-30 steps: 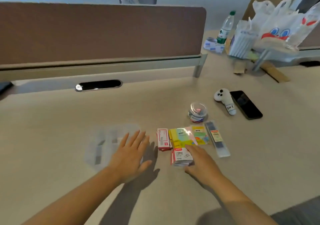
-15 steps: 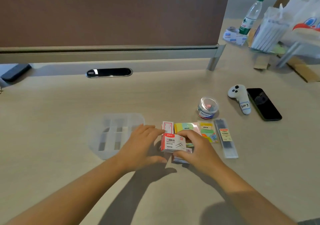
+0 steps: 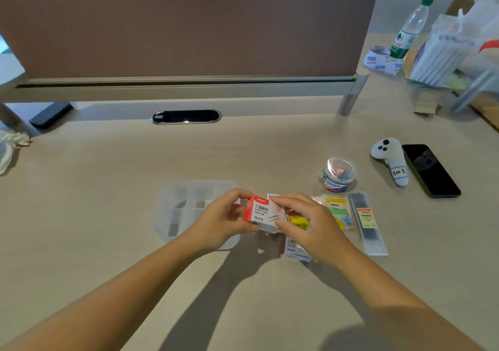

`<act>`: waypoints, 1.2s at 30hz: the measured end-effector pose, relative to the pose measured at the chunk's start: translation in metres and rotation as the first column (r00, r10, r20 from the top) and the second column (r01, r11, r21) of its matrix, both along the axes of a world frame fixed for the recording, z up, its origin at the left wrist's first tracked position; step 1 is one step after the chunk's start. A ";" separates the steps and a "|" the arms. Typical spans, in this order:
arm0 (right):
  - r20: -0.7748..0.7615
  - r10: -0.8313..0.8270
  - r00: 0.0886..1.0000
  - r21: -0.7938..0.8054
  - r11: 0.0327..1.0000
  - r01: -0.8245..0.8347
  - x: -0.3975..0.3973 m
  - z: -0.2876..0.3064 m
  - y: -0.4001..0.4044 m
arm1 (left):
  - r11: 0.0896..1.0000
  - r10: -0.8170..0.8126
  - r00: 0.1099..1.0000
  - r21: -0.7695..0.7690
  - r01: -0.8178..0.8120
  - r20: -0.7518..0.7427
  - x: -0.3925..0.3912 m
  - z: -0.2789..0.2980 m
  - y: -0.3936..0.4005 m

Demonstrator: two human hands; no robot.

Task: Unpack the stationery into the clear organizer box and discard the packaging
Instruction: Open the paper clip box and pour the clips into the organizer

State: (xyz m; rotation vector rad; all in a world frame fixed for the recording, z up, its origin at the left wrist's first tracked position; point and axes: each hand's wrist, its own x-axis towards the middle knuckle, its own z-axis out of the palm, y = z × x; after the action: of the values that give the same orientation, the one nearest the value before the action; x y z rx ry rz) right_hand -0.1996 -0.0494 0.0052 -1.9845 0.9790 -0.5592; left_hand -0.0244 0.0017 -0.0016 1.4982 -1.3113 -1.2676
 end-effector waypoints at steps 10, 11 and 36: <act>-0.132 0.061 0.989 -0.214 0.973 -0.089 0.010 0.004 0.002 | 0.998 -0.029 0.998 0.047 0.032 -0.064 0.008 0.005 0.001; -0.149 0.070 0.986 -0.235 0.967 -0.104 0.012 0.005 0.003 | 0.998 -0.023 0.997 0.053 0.027 -0.071 0.009 0.005 0.001; -0.204 0.173 0.964 -0.303 0.925 -0.230 0.055 0.017 0.004 | 0.988 0.066 0.959 0.151 -0.025 -0.276 0.044 0.010 0.015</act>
State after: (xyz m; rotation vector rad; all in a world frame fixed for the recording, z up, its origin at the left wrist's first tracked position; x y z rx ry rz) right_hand -0.1450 -0.0459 0.0225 -2.4312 0.8087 -0.4584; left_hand 0.0193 0.0167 0.0085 1.3771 -1.0119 -1.5113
